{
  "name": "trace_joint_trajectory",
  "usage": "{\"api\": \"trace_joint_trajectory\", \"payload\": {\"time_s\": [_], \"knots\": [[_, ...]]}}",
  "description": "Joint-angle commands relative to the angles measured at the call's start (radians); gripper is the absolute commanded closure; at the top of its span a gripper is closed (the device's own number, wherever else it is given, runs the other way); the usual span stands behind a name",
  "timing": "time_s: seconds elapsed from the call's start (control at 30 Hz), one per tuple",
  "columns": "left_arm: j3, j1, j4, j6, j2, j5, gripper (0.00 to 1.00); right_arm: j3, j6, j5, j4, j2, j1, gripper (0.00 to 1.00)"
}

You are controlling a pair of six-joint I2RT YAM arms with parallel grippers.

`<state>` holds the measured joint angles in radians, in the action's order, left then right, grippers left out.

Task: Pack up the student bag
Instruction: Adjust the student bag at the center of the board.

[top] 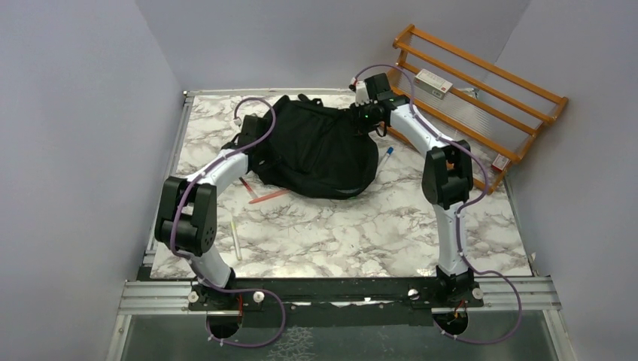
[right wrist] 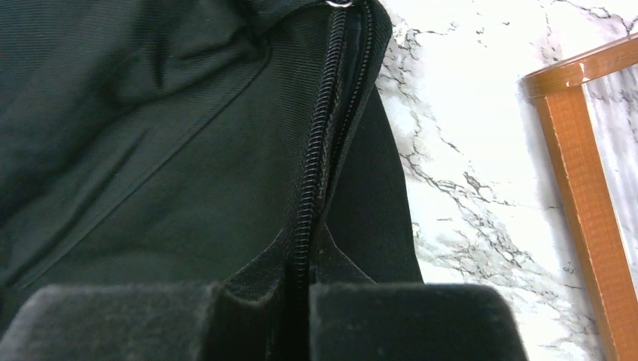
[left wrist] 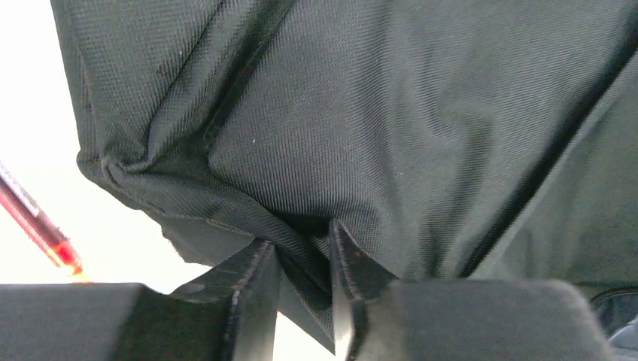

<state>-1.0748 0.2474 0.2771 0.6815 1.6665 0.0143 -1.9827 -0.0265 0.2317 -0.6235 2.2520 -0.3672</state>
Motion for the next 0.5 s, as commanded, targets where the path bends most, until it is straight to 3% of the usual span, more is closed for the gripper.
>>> {"api": "trace_joint_trajectory", "payload": {"time_s": [0.0, 0.33, 0.47], "knots": [[-0.137, -0.030, -0.101, -0.066, 0.054, -0.126, 0.78, 0.011, 0.023, 0.109, -0.005, -0.074, -0.004, 0.97], [-0.320, -0.109, -0.104, -0.124, 0.176, -0.222, 0.95, 0.133, 0.143, 0.287, 0.010, -0.183, -0.007, 0.99], [-0.371, -0.130, -0.095, -0.157, 0.228, -0.228, 0.95, 0.254, 0.198, 0.348, 0.048, -0.245, -0.026, 0.93]]}}
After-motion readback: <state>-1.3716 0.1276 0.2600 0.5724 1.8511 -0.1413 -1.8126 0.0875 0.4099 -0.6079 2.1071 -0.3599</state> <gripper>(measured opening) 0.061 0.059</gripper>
